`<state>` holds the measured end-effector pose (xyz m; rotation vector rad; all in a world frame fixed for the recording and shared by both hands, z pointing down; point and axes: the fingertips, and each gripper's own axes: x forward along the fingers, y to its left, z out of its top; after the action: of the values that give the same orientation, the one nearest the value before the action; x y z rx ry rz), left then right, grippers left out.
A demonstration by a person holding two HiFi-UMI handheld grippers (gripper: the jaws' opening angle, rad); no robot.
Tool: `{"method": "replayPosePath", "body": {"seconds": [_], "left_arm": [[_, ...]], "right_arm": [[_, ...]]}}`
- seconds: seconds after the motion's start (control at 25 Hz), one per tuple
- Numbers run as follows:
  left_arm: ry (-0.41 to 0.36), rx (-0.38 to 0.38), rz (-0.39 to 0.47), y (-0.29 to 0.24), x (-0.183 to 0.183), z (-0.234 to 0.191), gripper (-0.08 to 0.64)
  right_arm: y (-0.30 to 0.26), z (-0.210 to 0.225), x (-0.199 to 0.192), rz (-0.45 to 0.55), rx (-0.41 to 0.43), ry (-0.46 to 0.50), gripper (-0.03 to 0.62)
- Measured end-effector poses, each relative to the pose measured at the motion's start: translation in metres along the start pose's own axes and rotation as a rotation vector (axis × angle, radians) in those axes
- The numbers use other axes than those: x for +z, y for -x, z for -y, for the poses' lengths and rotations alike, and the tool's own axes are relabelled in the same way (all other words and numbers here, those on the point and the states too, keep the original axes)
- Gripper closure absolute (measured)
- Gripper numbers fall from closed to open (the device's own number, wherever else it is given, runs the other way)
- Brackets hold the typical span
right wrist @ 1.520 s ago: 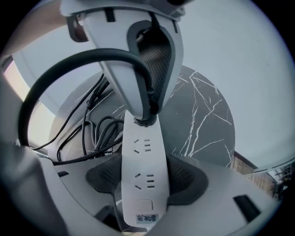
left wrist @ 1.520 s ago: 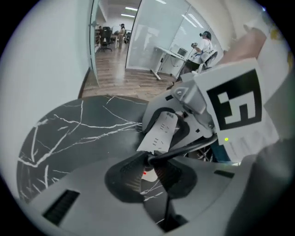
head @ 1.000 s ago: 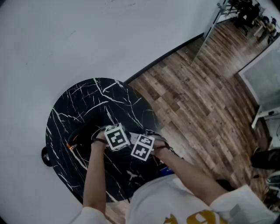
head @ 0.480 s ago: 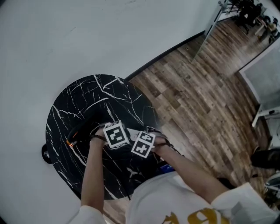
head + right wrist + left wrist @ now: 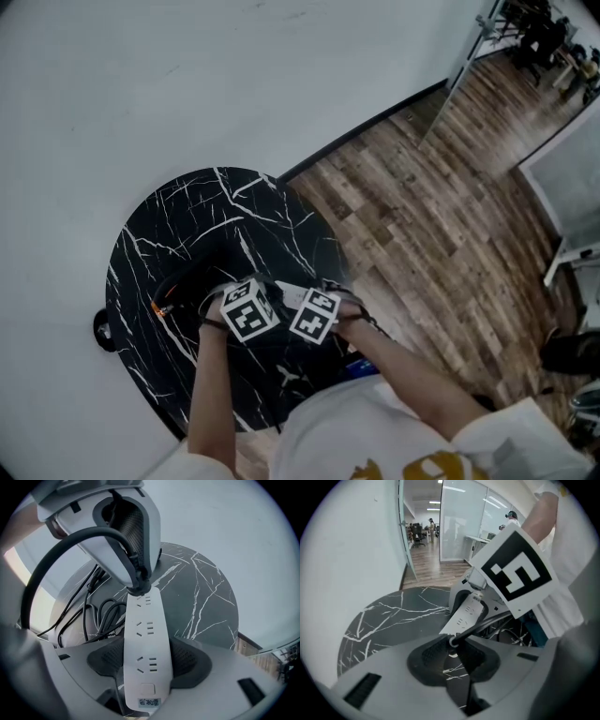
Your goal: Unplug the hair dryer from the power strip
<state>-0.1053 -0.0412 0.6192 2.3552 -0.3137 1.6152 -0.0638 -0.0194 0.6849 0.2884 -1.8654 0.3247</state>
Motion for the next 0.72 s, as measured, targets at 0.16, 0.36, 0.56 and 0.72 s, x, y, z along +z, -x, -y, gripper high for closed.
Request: {"method": "replayPosePath", "body": {"seconds": [0.16,0.36,0.56,0.72], "left_arm": [[0.096,0.21,0.097,0.013,-0.016,0.004,0.508],[0.227,0.331,0.201,0.031,-0.038,0.017,0.508],[0.283,0.435,0.243,0.037,-0.046,0.015,0.508],[0.325,0.426,0.26,0.032,-0.047,0.016,0.503]], "right_arm": [[0.0,0.0,-0.004,0.021,0.003,0.0,0.314],[0.001,0.004,-0.008,0.038,-0.011,-0.017,0.314],[0.015,0.016,0.003,0.153,-0.118,-0.04,0.314],[0.051,0.014,0.024,0.311,-0.093,-0.153,0.314]]}}
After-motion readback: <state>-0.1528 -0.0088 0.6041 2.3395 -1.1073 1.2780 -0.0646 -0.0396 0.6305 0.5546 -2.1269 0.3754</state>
